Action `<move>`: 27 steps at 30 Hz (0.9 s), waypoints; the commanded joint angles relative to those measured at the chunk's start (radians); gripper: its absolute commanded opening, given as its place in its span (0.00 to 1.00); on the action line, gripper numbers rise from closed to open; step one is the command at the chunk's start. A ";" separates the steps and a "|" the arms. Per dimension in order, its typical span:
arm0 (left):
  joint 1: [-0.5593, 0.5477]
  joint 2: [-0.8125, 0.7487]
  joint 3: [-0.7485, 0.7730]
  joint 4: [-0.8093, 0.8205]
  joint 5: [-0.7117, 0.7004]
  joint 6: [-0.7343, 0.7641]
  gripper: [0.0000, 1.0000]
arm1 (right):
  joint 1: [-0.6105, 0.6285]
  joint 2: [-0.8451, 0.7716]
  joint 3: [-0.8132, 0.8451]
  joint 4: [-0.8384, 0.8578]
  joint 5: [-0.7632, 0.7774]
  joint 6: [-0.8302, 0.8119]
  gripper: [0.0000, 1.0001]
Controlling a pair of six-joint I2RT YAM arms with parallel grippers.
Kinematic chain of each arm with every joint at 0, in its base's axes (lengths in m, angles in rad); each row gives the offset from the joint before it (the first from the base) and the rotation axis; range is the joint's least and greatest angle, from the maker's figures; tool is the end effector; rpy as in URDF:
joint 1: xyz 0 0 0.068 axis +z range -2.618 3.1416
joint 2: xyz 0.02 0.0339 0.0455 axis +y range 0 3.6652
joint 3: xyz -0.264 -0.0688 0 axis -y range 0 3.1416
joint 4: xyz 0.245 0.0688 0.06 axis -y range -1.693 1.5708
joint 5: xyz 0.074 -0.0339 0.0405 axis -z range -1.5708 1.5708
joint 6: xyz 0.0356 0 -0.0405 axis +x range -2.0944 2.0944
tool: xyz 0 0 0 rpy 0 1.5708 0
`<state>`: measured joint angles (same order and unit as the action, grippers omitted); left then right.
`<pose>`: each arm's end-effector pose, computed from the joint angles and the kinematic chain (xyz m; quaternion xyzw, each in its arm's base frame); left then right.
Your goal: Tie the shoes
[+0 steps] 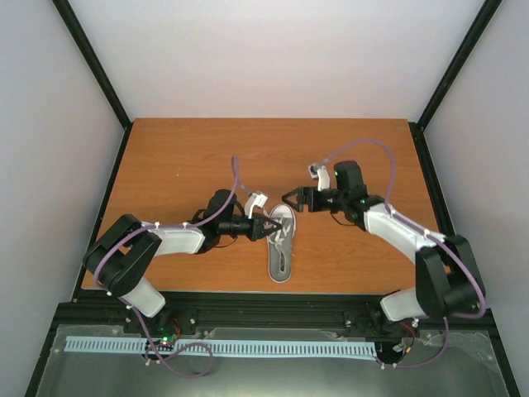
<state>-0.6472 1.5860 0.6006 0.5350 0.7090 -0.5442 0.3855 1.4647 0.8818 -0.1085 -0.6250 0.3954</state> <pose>0.2256 -0.1996 0.1624 0.2251 0.7839 -0.5230 0.2475 0.2784 0.1354 0.2257 -0.1266 0.8617 0.4114 0.2687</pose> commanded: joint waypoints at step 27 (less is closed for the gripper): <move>0.011 -0.042 0.009 0.026 0.017 -0.030 0.01 | 0.167 0.100 -0.214 0.406 -0.325 -0.091 0.88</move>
<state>-0.6456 1.5795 0.6006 0.5377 0.7143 -0.5728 0.5449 1.5677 0.6640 0.2874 -0.9291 0.3496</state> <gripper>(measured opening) 0.025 0.900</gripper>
